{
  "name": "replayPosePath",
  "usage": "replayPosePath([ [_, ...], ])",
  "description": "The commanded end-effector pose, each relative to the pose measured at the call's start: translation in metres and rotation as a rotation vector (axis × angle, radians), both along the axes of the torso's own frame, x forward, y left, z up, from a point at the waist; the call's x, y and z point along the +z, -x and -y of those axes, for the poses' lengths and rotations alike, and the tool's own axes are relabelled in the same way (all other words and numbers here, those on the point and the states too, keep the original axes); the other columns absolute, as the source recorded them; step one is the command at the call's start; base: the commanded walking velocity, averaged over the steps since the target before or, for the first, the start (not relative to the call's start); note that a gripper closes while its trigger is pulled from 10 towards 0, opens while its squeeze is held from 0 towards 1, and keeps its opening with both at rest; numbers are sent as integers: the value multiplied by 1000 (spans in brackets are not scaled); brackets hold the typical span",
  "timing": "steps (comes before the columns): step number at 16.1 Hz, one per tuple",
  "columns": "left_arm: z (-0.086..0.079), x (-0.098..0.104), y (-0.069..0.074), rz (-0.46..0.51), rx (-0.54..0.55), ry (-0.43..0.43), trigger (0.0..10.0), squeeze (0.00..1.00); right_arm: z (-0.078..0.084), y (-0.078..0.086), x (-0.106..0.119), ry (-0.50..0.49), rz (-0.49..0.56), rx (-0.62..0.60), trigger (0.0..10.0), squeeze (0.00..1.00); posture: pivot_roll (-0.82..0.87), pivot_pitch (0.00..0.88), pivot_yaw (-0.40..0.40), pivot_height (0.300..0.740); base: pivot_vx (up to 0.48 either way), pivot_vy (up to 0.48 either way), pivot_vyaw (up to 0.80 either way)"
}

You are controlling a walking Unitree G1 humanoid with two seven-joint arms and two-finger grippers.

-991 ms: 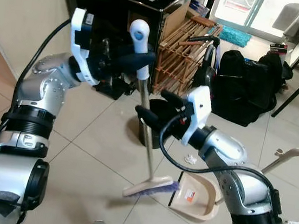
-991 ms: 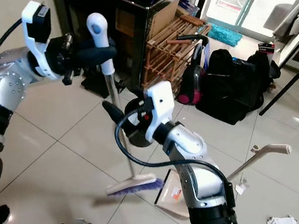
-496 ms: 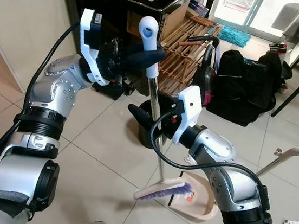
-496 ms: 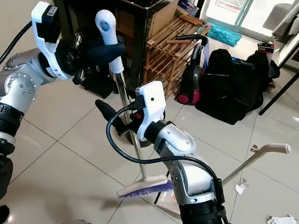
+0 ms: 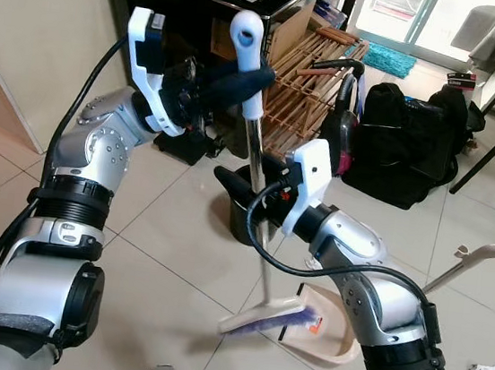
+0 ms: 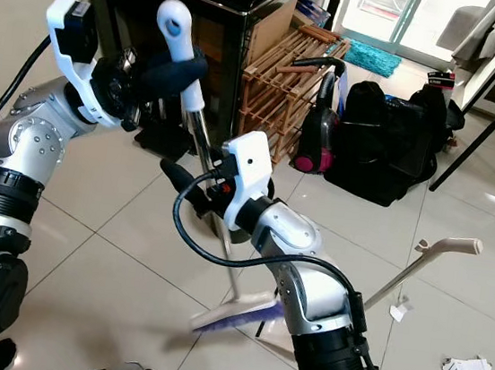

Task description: Sweep floor

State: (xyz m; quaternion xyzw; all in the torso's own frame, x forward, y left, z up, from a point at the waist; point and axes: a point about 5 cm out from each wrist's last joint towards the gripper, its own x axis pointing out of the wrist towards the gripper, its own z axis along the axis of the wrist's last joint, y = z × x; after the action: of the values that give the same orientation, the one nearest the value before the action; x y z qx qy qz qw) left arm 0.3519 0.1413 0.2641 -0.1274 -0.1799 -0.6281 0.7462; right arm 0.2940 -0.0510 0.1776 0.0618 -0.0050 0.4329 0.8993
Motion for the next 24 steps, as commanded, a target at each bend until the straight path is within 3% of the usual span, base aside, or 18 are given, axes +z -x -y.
replayPosePath([
  [1, 1, 17, 0, 52, -4, 40, 10000, 0, -2, -2, 3, -2, 13, 2, 0, 0, -18, 45, 10, 740, 0, 0, 0],
  [13, 4, 17, 3, 41, -7, 32, 10000, 0, 0, -5, 5, -31, 36, -19, 0, 0, -17, 48, 15, 740, 0, 0, 0],
  [17, 5, 14, 4, 17, -25, -17, 10000, 0, 2, -6, 7, -19, 59, -27, 0, 0, -18, 48, 18, 740, 0, 0, 0],
  [18, 6, 11, 5, -9, -53, -51, 10000, 647, 3, -6, 7, 8, 79, -27, 0, 0, -18, 49, 19, 740, 0, 0, 0],
  [19, 6, 10, 6, -11, -62, -62, 10000, 1000, 4, -6, 7, 20, 88, -25, 0, 0, -19, 49, 19, 740, 0, 0, 0],
  [21, 5, 12, 5, 18, -31, -87, 10000, 1000, 5, -6, 7, 40, 102, -22, 0, 0, -18, 49, 20, 740, 0, 0, 0],
  [22, 5, 12, 5, 20, -30, -101, 10000, 0, 6, -6, 7, 46, 106, -23, 0, 0, -17, 49, 20, 740, 0, 0, 0],
  [24, 3, 13, 5, 0, -44, -146, 10000, 0, 7, -6, 6, 65, 120, -24, 0, 0, -18, 49, 23, 740, 0, 0, 0],
])
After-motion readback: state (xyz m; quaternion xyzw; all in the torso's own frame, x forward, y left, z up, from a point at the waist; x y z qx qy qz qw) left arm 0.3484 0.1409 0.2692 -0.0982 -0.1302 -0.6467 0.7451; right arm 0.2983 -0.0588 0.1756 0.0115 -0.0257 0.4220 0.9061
